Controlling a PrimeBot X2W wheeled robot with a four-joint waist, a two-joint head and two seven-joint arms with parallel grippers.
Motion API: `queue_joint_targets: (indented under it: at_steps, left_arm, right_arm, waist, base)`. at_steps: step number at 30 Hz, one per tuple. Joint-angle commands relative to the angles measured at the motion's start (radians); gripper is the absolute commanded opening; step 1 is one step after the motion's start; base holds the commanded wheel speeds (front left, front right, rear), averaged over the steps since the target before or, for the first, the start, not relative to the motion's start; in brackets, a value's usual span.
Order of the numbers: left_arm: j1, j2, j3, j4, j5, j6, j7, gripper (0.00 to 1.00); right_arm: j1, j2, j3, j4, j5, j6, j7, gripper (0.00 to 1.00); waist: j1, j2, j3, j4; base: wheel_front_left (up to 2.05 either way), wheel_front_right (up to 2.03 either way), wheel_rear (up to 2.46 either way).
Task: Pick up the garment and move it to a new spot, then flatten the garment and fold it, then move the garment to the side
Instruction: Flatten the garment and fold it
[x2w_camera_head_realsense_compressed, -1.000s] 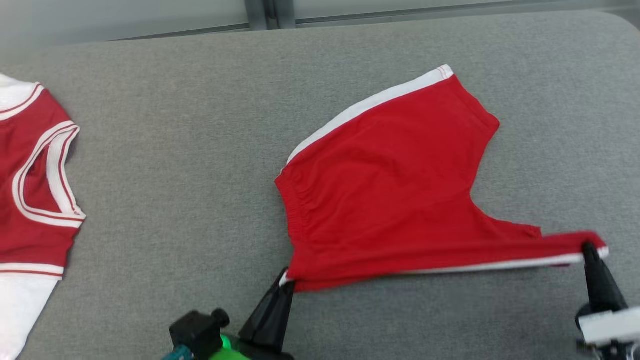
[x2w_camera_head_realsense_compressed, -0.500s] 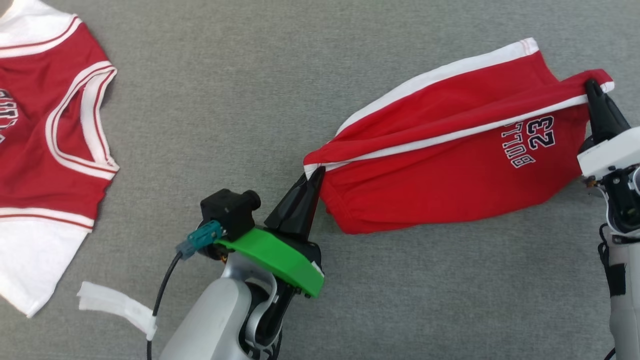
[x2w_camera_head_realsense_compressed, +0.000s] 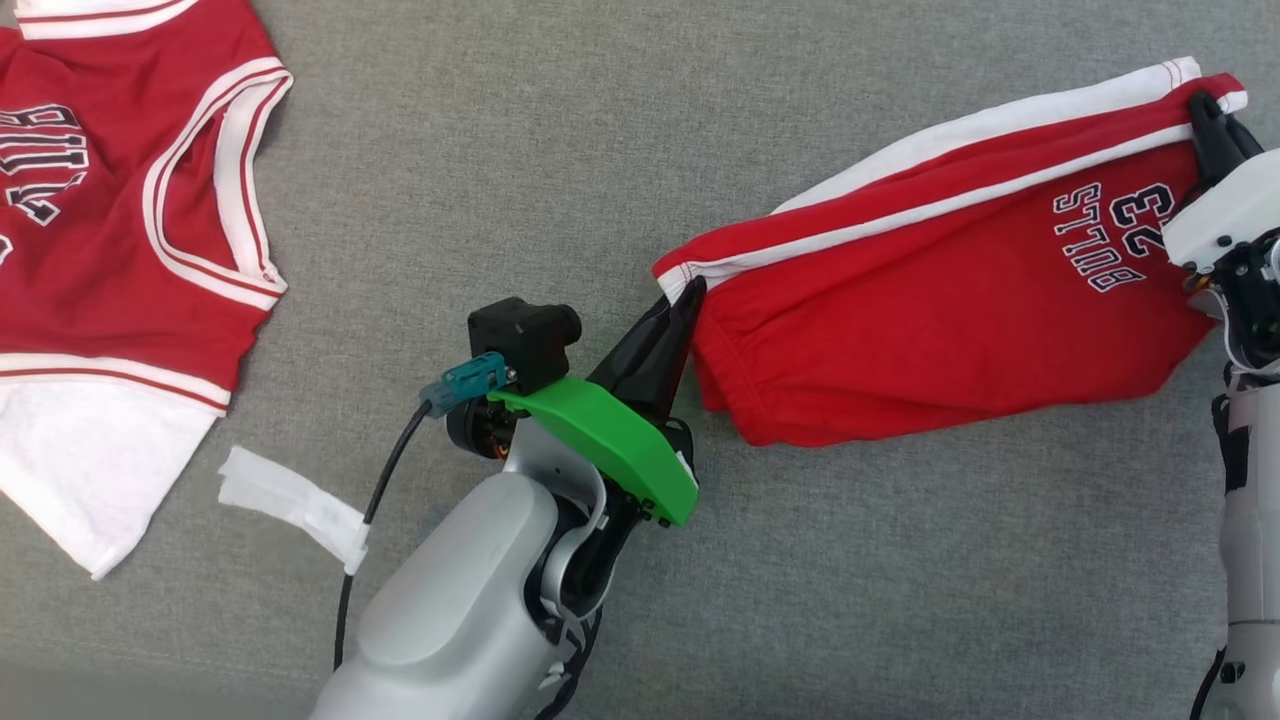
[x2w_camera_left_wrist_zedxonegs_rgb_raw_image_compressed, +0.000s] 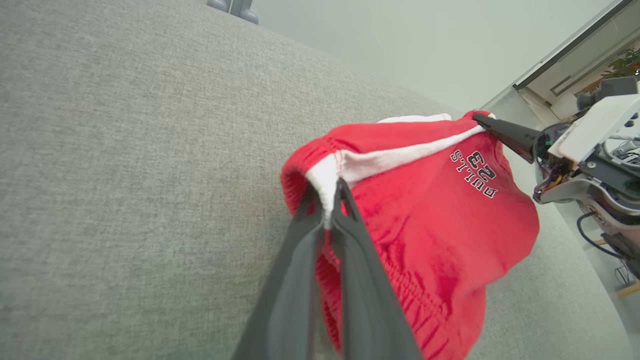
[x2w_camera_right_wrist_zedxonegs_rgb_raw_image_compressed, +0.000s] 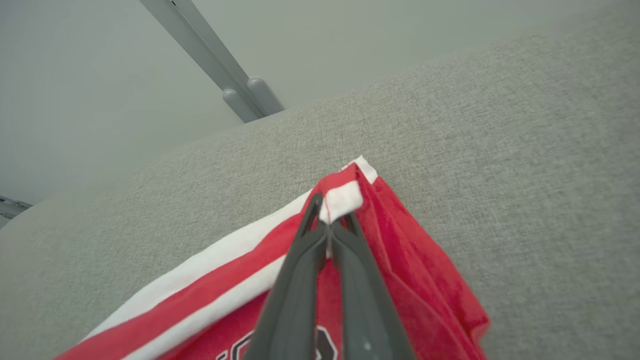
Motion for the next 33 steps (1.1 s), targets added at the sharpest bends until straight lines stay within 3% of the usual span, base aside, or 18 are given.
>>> queue_joint_targets:
  at_steps: [1, 9, 10, 11, 12, 13, 14, 17, 23, 28, 33]
  left_arm:
    - [-0.026, 0.001, -0.01, 0.012, -0.012, 0.007, -0.011, 0.0]
    - [-0.09, 0.002, -0.069, 0.076, -0.073, 0.025, -0.045, 0.0]
    - [-0.097, 0.002, -0.075, 0.086, -0.084, 0.029, -0.046, 0.0]
    - [-0.104, 0.002, -0.079, 0.094, -0.09, 0.033, -0.049, 0.0]
    - [-0.11, 0.002, -0.081, 0.101, -0.105, 0.038, -0.054, 0.34]
    - [-0.114, 0.002, -0.084, 0.107, -0.113, 0.041, -0.055, 0.49]
    - [-0.122, 0.002, -0.091, 0.113, -0.118, 0.045, -0.055, 1.0]
    - [-0.135, 0.003, -0.093, 0.131, -0.132, 0.068, -0.077, 1.0]
    - [-0.118, 0.01, -0.067, 0.166, -0.108, 0.126, -0.143, 1.0]
    - [-0.053, 0.041, -0.059, 0.12, -0.061, 0.152, -0.175, 1.0]
    - [0.058, 0.091, -0.005, -0.052, 0.088, 0.225, -0.186, 1.0]
  right_arm:
    - [-0.017, -0.008, -0.009, 0.003, -0.014, 0.0, 0.005, 0.0]
    - [-0.061, -0.006, -0.04, 0.003, -0.078, 0.0, 0.038, 0.0]
    - [-0.067, -0.003, -0.045, 0.005, -0.091, 0.0, 0.041, 0.06]
    - [-0.071, 0.001, -0.049, 0.006, -0.102, 0.0, 0.044, 0.2]
    - [-0.076, 0.005, -0.05, 0.007, -0.117, 0.0, 0.049, 1.0]
    - [-0.08, 0.009, -0.052, 0.007, -0.126, 0.0, 0.053, 1.0]
    - [-0.085, 0.016, -0.054, 0.004, -0.129, 0.0, 0.055, 1.0]
    - [-0.092, 0.03, -0.043, -0.019, -0.106, 0.0, 0.036, 1.0]
    - [-0.049, -0.007, 0.046, -0.097, -0.004, 0.0, -0.086, 1.0]
    - [0.048, -0.113, 0.141, -0.138, -0.037, 0.0, -0.104, 1.0]
    - [0.144, -0.219, 0.225, -0.148, -0.13, 0.0, -0.036, 1.0]
  waist:
    - [0.0, 0.0, 0.003, -0.001]
    - [0.0, 0.0, 0.01, -0.01]
    - [0.0, 0.0, 0.01, -0.011]
    - [0.0, 0.0, 0.01, -0.012]
    - [0.0, 0.0, 0.011, -0.014]
    - [0.0, 0.0, 0.011, -0.015]
    - [0.0, 0.0, 0.012, -0.015]
    - [0.0, 0.0, 0.011, -0.017]
    - [0.0, 0.0, -0.004, -0.026]
    - [0.0, 0.0, -0.033, -0.032]
    - [0.0, 0.0, -0.055, -0.029]
  base:
    - [0.0, 0.0, 0.0]
    - [0.0, 0.0, 0.0]
    - [0.0, 0.0, 0.0]
    - [0.0, 0.0, 0.0]
    - [0.0, 0.0, 0.0]
    - [0.0, 0.0, 0.0]
    - [0.0, 0.0, 0.0]
    - [0.0, 0.0, 0.0]
    - [0.0, 0.0, 0.0]
    - [0.0, 0.0, 0.0]
    - [0.0, 0.0, 0.0]
